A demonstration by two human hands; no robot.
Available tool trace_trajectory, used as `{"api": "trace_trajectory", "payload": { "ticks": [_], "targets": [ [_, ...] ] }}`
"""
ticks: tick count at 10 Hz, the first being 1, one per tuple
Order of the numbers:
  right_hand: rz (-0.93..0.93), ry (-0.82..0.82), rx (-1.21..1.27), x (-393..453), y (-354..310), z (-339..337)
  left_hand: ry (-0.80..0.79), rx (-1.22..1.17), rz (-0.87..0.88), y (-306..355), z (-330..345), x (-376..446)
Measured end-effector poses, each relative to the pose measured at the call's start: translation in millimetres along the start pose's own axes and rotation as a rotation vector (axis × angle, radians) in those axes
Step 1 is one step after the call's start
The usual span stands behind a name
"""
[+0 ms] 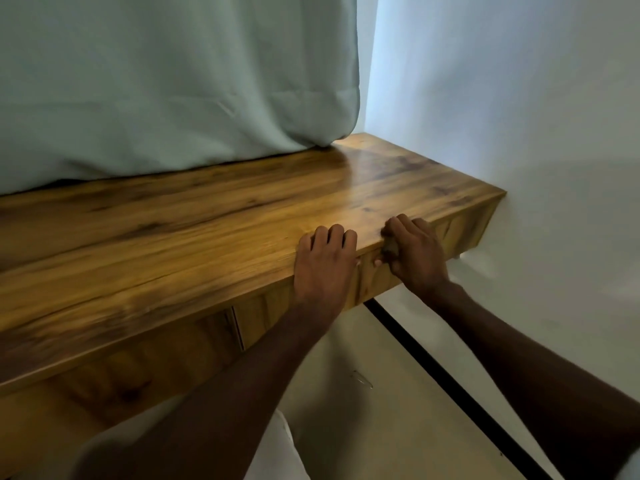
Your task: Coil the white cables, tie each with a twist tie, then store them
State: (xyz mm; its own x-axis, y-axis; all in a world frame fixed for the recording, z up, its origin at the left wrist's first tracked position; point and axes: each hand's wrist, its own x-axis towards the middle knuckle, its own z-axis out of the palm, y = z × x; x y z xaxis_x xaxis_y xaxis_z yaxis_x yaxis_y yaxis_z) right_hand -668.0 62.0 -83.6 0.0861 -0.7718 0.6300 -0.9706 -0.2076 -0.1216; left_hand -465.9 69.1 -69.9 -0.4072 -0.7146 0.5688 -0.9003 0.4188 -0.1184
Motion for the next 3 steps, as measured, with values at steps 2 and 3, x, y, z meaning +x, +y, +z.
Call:
{"api": "trace_trajectory", "payload": {
  "ticks": [2,3],
  "targets": [
    [0.054,-0.097,0.178,-3,-7,-24,-0.021,-0.111,-0.053,-20,-15,-8],
    [0.062,-0.137,0.159,-8,-20,-31,-0.027,-0.097,-0.066,-41,-22,-16]
  ]
}}
